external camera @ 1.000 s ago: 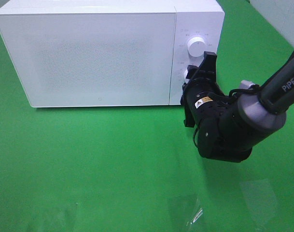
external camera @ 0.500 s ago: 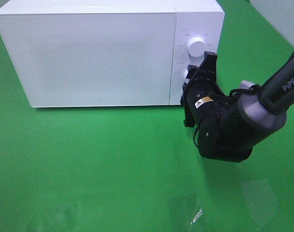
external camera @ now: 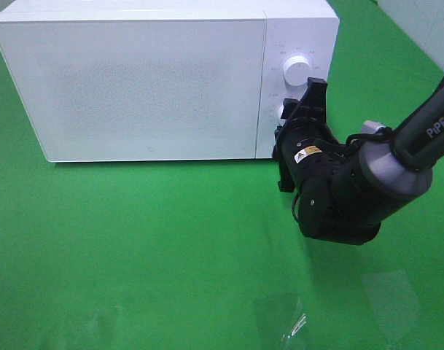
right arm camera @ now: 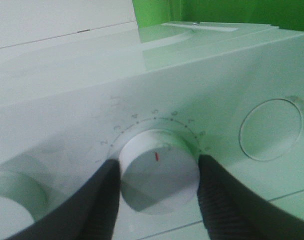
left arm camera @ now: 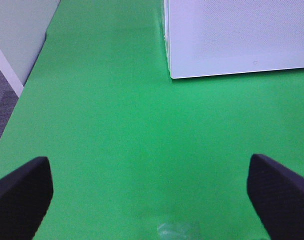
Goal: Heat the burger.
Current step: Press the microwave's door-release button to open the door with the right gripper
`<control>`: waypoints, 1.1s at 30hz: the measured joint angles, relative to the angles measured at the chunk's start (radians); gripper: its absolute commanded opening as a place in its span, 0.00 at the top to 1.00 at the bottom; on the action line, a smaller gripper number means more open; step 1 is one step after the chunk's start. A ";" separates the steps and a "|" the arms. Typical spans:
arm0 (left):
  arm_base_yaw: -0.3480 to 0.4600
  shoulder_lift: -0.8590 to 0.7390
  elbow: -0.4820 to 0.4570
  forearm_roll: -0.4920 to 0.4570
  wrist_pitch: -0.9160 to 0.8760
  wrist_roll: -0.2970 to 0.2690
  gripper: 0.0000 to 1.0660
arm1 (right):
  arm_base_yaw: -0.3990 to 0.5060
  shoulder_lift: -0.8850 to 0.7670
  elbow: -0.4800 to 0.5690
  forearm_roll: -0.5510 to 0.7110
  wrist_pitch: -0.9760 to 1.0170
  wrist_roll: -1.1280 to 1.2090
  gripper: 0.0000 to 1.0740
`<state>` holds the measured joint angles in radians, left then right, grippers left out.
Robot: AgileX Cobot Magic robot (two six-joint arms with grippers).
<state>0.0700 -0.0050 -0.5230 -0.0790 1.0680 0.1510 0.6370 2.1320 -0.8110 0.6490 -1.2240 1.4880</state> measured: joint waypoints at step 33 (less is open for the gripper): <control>0.000 0.000 0.000 0.000 0.000 0.000 0.08 | -0.004 -0.303 0.244 -0.205 0.259 -0.447 0.35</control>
<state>0.0700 -0.0050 -0.5230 -0.0790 1.0680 0.1510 0.6330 1.8290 -0.5670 0.4440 -0.9650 1.0410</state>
